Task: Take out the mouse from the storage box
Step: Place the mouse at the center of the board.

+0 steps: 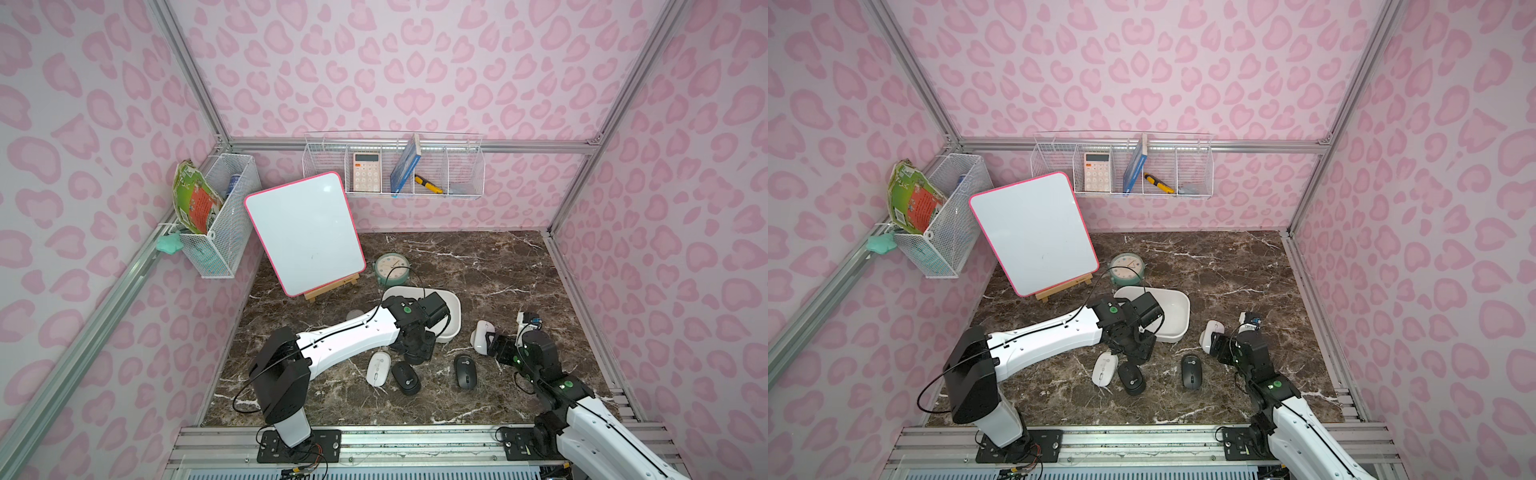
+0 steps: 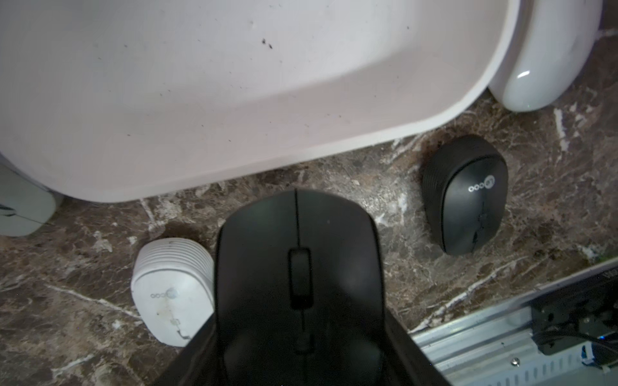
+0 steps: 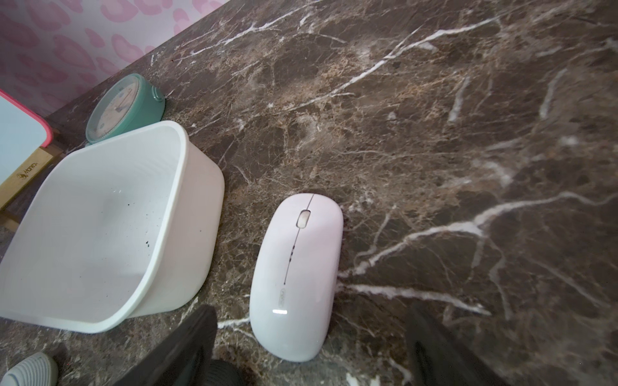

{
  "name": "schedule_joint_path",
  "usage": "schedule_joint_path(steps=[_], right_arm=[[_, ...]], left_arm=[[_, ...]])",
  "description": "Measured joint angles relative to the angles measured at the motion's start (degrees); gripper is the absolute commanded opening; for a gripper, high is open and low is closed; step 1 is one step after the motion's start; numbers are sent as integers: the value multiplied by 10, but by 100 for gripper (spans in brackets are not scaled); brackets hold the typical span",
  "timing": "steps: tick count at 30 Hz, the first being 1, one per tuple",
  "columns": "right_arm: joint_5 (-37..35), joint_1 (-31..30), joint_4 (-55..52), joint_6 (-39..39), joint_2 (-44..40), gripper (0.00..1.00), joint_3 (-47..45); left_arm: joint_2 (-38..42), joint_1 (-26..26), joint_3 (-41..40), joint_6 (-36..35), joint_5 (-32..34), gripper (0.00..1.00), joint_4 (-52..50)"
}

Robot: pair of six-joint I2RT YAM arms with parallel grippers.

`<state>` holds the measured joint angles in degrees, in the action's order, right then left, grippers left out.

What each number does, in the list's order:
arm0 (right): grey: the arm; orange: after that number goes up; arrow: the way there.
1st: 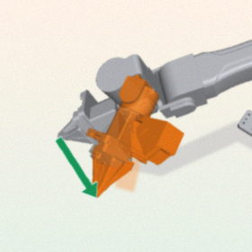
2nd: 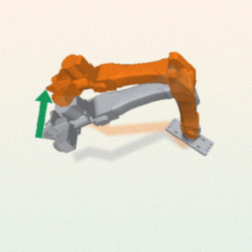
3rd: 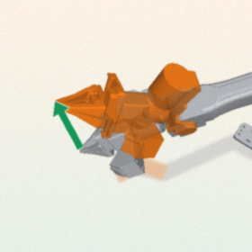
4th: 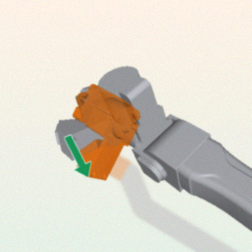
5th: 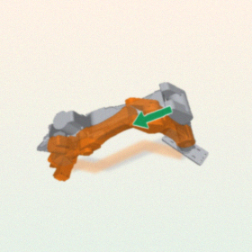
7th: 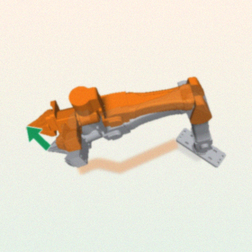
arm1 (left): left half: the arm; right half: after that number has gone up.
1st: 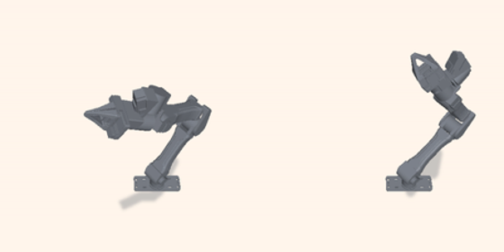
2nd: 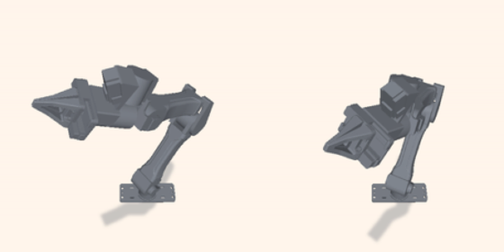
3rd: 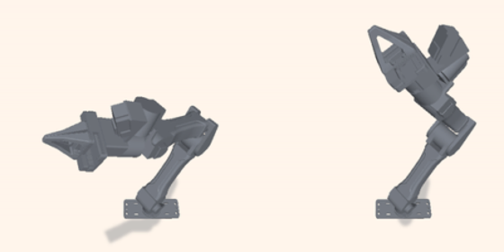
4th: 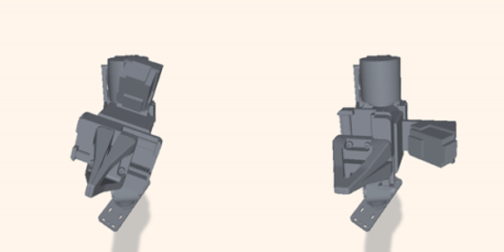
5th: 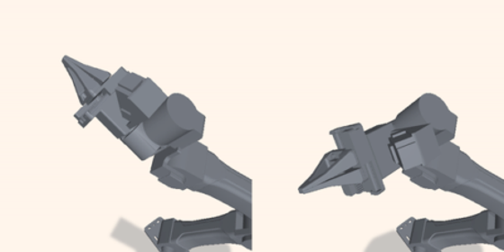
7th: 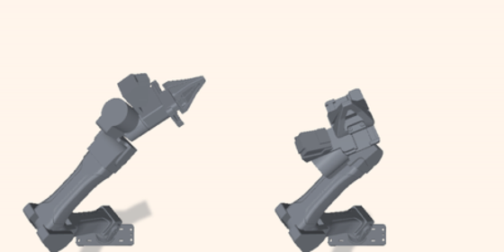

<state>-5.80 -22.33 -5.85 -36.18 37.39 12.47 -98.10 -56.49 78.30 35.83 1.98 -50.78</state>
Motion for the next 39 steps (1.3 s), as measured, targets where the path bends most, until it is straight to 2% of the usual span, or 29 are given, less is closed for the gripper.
schedule_joint_path(steps=[15, 28, 32, 36, 39], right_arm=[[0, 0, 0, 0, -12, 90, -2], [0, 0, 0, 0, -15, 90, -3], [0, 0, 0, 0, -12, 90, -3], [0, 0, 0, 0, -11, 90, -3], [0, 0, 0, 0, -11, 90, -3]], left_arm=[[-100, -70, 40, -12, -45, 48, 12], [-155, -72, 66, -22, -54, 51, 10], [-162, -72, 76, -28, -56, 57, 9], [-170, -72, 82, -31, -56, 72, 8], [-170, -72, 83, -33, -56, 77, 9]])
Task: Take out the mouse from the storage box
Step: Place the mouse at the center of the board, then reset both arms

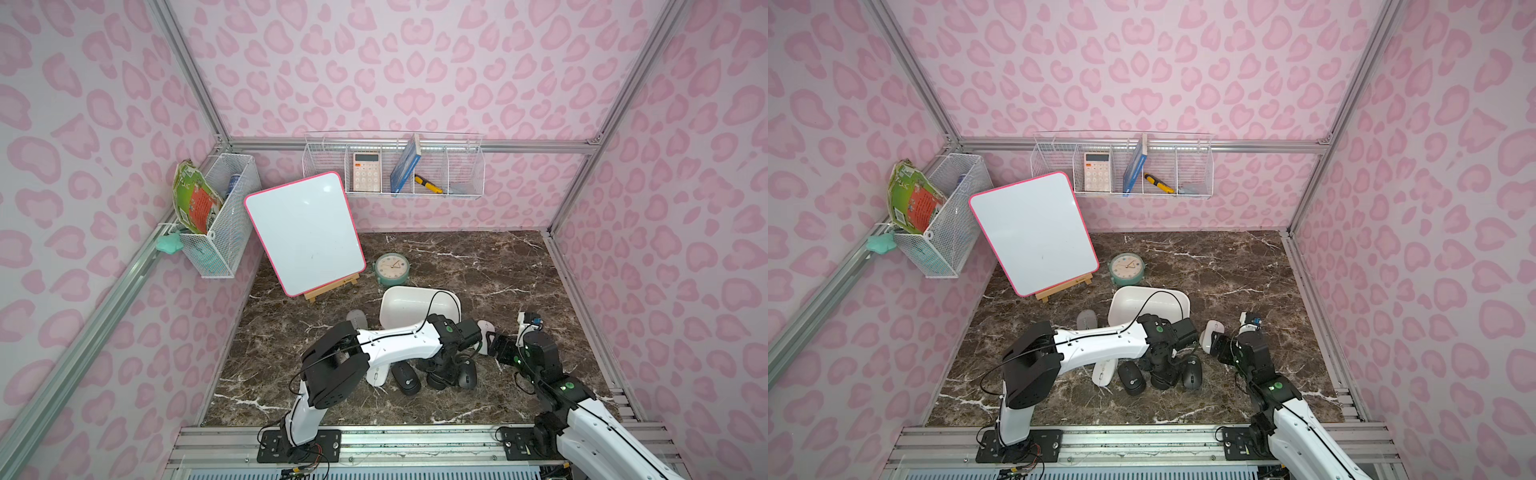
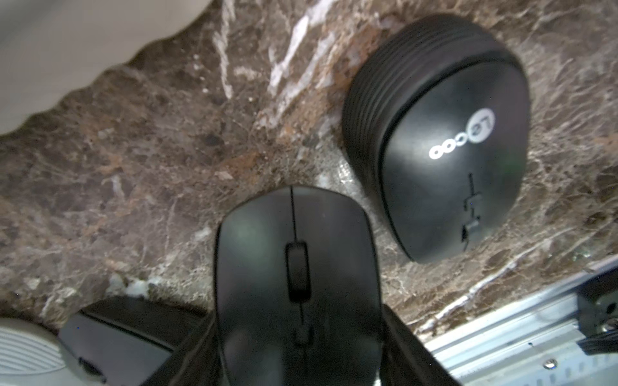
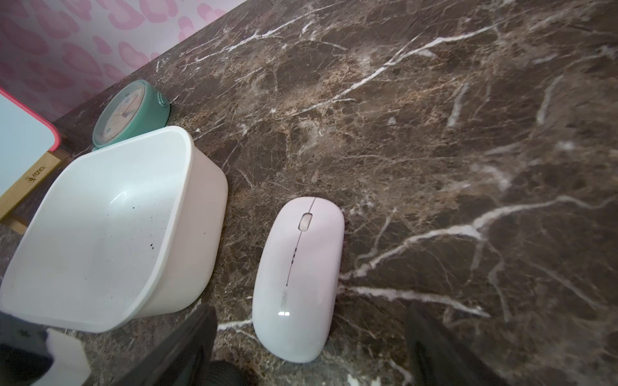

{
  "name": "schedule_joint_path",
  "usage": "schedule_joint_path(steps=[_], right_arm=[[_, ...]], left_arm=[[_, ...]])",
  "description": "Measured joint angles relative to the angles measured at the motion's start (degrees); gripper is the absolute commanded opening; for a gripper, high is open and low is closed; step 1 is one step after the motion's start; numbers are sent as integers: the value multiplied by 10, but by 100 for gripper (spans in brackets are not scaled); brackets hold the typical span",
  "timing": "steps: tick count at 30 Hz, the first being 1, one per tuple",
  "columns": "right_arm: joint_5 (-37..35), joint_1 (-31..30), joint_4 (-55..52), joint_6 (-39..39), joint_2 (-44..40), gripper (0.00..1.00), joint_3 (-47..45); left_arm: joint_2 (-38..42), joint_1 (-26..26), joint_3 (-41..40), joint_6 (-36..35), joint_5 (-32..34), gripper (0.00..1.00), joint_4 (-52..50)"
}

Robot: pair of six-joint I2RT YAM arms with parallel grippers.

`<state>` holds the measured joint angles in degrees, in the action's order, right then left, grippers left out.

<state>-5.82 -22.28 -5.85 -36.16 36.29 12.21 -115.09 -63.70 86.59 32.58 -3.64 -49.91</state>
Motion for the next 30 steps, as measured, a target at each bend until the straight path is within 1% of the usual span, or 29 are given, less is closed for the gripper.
schedule_joint_path(steps=[3, 8, 12, 15, 17, 19, 23, 25, 30], right_arm=[[0, 0, 0, 0, 0, 90, 0], [0, 0, 0, 0, 3, 90, 0], [0, 0, 0, 0, 2, 90, 0], [0, 0, 0, 0, 2, 90, 0], [0, 0, 0, 0, -2, 90, 0], [0, 0, 0, 0, -3, 90, 0], [0, -1, 0, 0, -4, 90, 0], [0, -1, 0, 0, -1, 90, 0], [0, -1, 0, 0, -3, 90, 0]], left_arm=[[0, 0, 0, -3, 0, 82, -1], [10, 0, -2, -10, 7, 84, -1], [43, 2, -14, -12, 24, 87, 3], [88, 9, -39, -13, 38, 88, 17], [124, 16, -60, -13, 55, 95, 26], [160, 24, -83, -13, 73, 97, 36], [241, 49, -137, -12, 113, 97, 68], [281, 66, -162, -8, 142, 99, 83], [375, 118, -231, 3, 210, 99, 118]])
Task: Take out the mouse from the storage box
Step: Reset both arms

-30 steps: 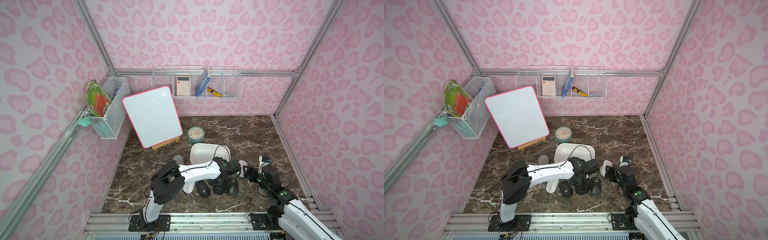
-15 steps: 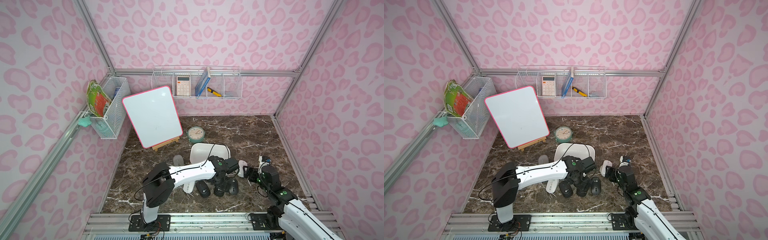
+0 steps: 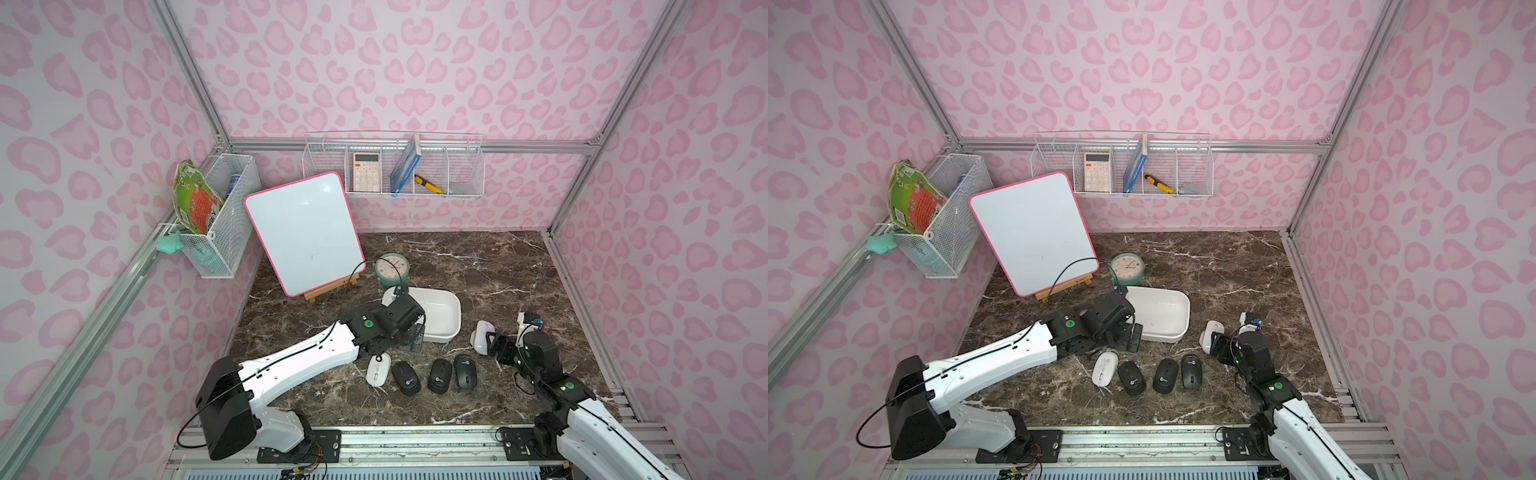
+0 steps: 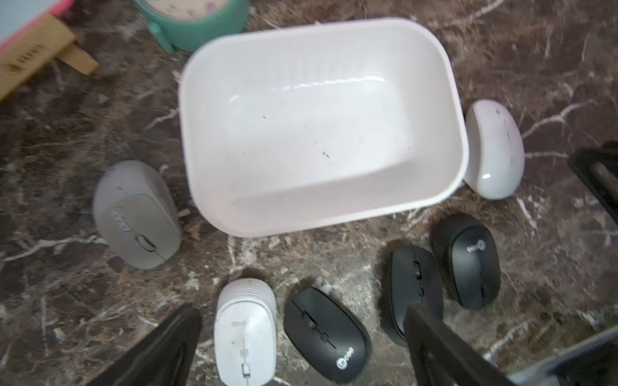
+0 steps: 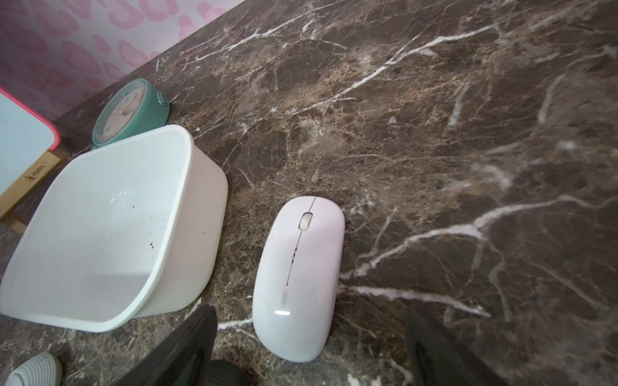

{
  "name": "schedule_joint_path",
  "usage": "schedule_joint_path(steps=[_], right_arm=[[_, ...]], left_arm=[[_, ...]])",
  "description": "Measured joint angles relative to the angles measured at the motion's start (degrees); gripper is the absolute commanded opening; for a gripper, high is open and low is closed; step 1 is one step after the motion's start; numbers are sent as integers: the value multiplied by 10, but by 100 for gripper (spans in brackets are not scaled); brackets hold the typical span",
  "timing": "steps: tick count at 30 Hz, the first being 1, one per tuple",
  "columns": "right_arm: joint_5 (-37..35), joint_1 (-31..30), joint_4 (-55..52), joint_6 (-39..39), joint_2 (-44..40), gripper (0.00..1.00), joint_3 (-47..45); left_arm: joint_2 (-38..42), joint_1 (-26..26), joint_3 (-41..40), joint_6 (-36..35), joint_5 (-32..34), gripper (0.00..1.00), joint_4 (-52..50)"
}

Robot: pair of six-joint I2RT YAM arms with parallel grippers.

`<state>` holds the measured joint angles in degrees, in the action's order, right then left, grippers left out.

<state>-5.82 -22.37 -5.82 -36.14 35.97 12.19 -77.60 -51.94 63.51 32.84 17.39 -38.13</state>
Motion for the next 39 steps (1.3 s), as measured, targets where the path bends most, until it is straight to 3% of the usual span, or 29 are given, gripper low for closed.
schedule_joint_path(steps=[10, 24, 29, 39], right_arm=[[0, 0, 0, 0, -9, 90, -3], [-11, 1, -4, -1, -14, 90, -1], [-32, 2, -8, 0, -16, 99, 27], [-147, 10, 19, 68, 26, 100, 104]], left_arm=[[162, 123, -149, -19, 112, 99, 120], [140, 297, -221, -36, 242, 99, 261], [178, 318, -280, -45, 300, 99, 308], [168, 342, -378, -128, 353, 99, 465]])
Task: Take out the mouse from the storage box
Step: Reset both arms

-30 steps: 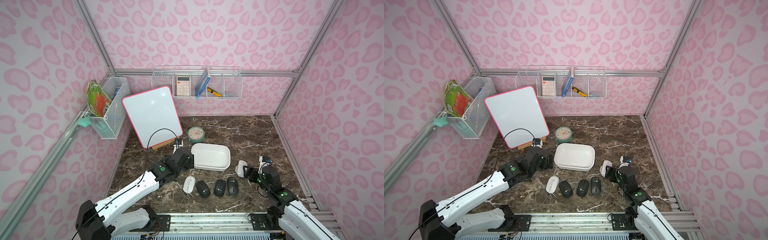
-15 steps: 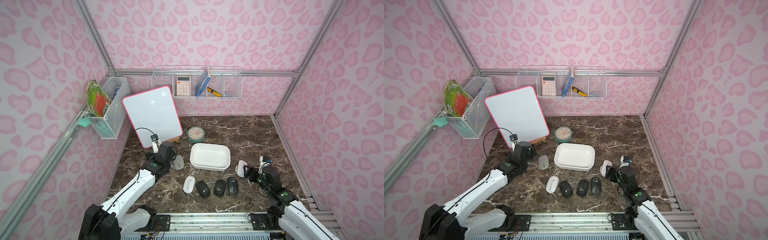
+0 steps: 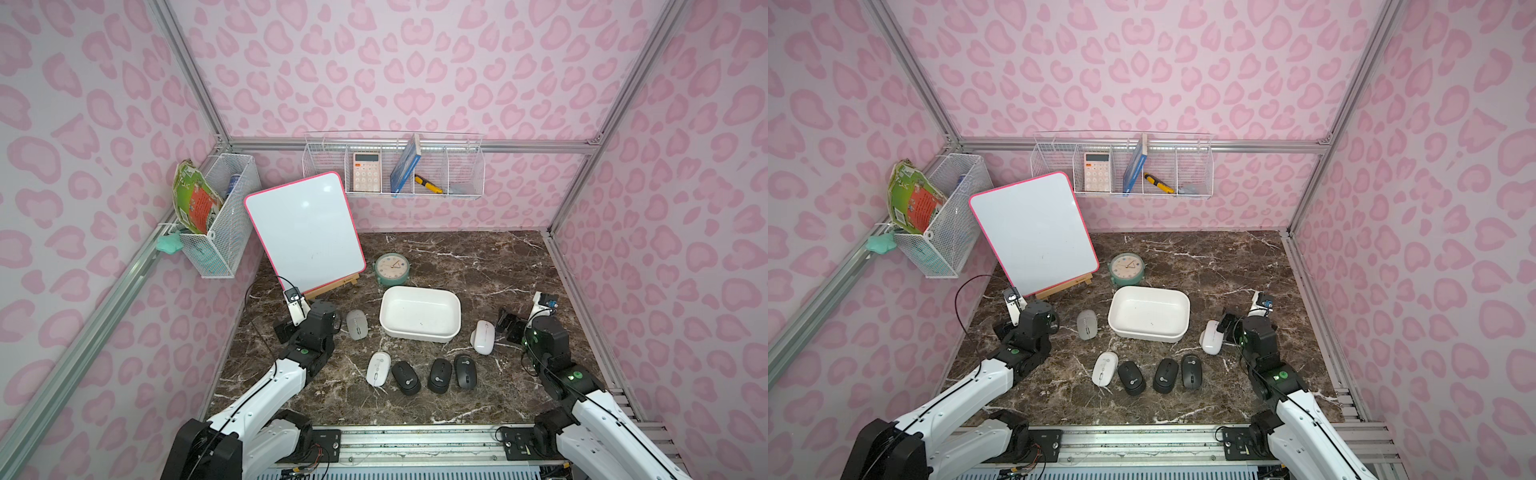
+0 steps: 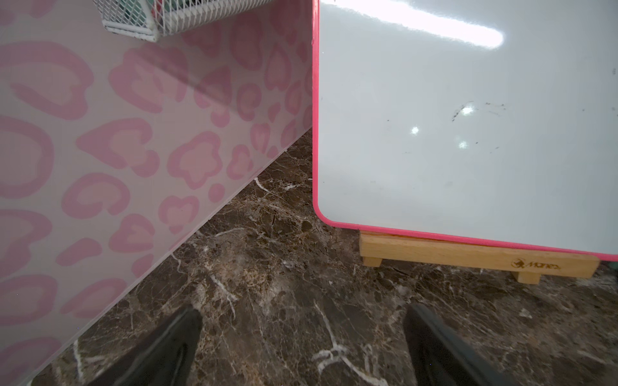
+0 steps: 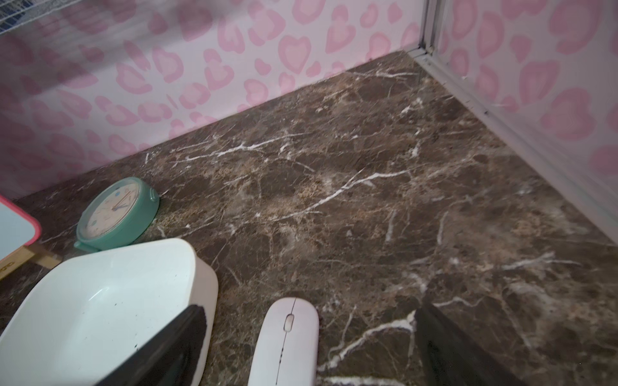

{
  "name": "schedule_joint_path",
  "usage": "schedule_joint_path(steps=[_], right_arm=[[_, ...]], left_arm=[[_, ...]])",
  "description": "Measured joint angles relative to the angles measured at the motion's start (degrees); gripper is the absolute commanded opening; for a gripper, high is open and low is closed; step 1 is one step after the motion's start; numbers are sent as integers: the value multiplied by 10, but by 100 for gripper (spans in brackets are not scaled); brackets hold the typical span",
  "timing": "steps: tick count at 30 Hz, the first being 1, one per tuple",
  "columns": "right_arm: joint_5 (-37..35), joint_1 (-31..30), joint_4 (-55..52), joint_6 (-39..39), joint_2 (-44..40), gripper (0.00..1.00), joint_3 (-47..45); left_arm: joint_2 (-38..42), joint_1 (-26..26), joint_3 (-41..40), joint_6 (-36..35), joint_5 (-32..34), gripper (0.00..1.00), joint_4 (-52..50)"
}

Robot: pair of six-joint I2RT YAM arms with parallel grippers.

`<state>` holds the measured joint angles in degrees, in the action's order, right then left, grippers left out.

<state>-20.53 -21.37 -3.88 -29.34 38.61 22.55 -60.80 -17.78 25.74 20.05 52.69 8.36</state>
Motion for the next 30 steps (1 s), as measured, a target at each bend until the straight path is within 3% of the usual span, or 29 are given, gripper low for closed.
schedule_joint_path(steps=[8, 16, 22, 30], right_arm=[[-72, 10, 153, 125, 22, 100, -49], [-115, 46, 297, 195, 142, 100, -83], [-107, 117, 402, 207, 210, 100, -101], [-46, 153, 573, 238, 306, 100, -139]], left_arm=[[-89, 68, -58, -74, -60, 100, 164], [-131, 132, -72, -103, -184, 99, 285], [-161, 162, -81, -129, -263, 99, 356], [-276, 233, -66, -127, -374, 100, 434]])
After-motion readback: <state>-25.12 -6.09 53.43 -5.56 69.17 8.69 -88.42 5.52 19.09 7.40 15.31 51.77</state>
